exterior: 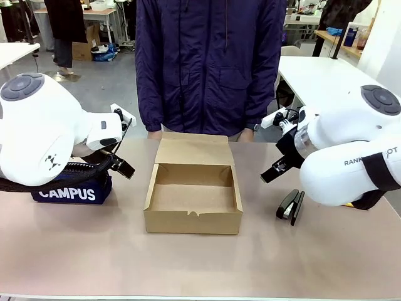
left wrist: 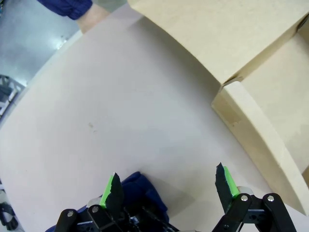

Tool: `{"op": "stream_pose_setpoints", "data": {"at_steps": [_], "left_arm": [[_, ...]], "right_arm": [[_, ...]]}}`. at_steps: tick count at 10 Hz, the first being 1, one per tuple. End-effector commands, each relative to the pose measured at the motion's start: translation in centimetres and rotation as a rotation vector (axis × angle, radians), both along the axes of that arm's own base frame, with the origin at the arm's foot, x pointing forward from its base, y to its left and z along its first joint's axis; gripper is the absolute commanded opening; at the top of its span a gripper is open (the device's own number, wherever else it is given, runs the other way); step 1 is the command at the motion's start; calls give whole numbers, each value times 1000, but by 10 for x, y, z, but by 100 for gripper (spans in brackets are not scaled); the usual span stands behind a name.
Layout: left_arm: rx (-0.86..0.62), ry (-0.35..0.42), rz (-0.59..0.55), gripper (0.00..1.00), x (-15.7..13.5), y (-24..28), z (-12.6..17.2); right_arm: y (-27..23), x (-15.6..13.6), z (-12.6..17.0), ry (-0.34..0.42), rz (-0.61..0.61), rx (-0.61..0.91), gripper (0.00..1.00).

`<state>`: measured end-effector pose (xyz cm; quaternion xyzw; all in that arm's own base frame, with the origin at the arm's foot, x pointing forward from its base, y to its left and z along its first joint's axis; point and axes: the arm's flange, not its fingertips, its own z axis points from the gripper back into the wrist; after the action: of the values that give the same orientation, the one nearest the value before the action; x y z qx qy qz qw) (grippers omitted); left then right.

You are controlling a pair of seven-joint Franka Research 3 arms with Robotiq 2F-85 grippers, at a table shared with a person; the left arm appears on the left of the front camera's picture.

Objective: Pack the item into the box.
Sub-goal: Pick up the item indicated by the person and place it inside the Mailer Box.

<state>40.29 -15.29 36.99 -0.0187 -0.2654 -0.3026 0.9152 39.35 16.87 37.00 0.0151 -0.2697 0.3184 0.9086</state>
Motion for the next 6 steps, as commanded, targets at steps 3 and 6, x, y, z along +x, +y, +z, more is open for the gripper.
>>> {"op": "stream_pose_setpoints", "data": {"at_steps": [3, 6], "left_arm": [[-103, 6, -154, 100, -31, 73, 48], [-363, 33, -232, 100, -92, 103, 120]], "right_arm": [[-31, -35, 64, 55, 36, 45, 100], [-80, -85, 118, 65, -4, 193, 100]]}}
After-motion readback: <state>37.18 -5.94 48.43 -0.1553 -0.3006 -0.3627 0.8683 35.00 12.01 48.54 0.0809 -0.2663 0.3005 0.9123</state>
